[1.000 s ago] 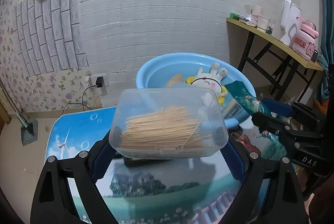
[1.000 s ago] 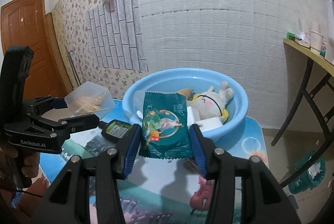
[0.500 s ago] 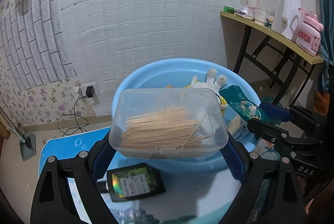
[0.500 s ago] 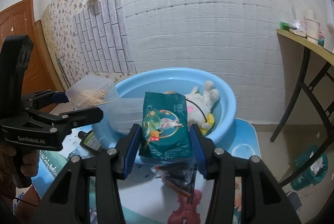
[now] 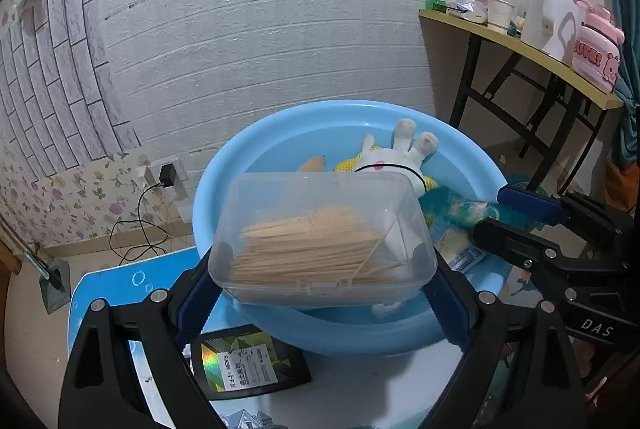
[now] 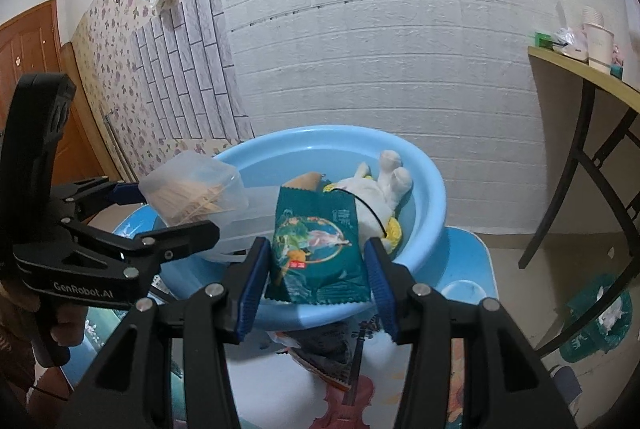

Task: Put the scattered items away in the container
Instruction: 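Carry both items over the basin and open the right gripper to drop the packet, then lower the toothpick box into the basin and open the left gripper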

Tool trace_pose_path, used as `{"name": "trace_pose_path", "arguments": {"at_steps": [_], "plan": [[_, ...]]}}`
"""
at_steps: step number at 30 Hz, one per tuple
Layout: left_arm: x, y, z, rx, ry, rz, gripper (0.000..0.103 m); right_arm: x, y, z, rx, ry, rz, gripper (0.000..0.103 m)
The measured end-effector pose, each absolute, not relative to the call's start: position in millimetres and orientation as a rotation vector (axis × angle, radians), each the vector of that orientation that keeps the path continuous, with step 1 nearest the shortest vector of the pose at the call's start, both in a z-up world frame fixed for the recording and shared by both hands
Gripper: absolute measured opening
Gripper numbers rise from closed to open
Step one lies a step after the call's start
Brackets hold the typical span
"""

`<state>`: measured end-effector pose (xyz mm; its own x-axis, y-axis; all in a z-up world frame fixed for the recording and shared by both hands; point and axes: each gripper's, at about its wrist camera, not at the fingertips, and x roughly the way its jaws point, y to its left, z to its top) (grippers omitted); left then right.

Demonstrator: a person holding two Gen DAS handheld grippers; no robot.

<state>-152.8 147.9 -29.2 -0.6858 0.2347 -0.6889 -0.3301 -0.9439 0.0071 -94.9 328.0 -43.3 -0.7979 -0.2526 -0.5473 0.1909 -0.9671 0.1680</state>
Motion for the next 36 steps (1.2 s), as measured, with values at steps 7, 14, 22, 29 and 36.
{"name": "trace_pose_path", "arguments": {"at_steps": [7,14,22,29,36], "plan": [[-143.1,149.1,-23.3,-1.036,0.169,2.614,0.092,-86.6,322.8,-38.1,0.880,-0.132,-2.773,0.050],[-129.6,156.8,-15.9,-1.016,0.178,2.608,0.092,-71.4,325.0,-37.1,0.872,-0.134,-2.777,0.054],[-112.2,149.4,-10.8,-1.020,0.131,2.610,0.092,-55.1,328.8,-32.2,0.912,-0.152,-2.787,0.054],[-99.7,142.2,-14.8,-0.990,0.144,2.610,0.092,-38.1,329.2,-30.1,0.951,-0.195,-2.802,0.054],[-98.7,142.3,-26.1,-1.016,0.158,2.601,0.092,-24.5,325.4,-29.8,0.974,-0.205,-2.809,0.054]]}}
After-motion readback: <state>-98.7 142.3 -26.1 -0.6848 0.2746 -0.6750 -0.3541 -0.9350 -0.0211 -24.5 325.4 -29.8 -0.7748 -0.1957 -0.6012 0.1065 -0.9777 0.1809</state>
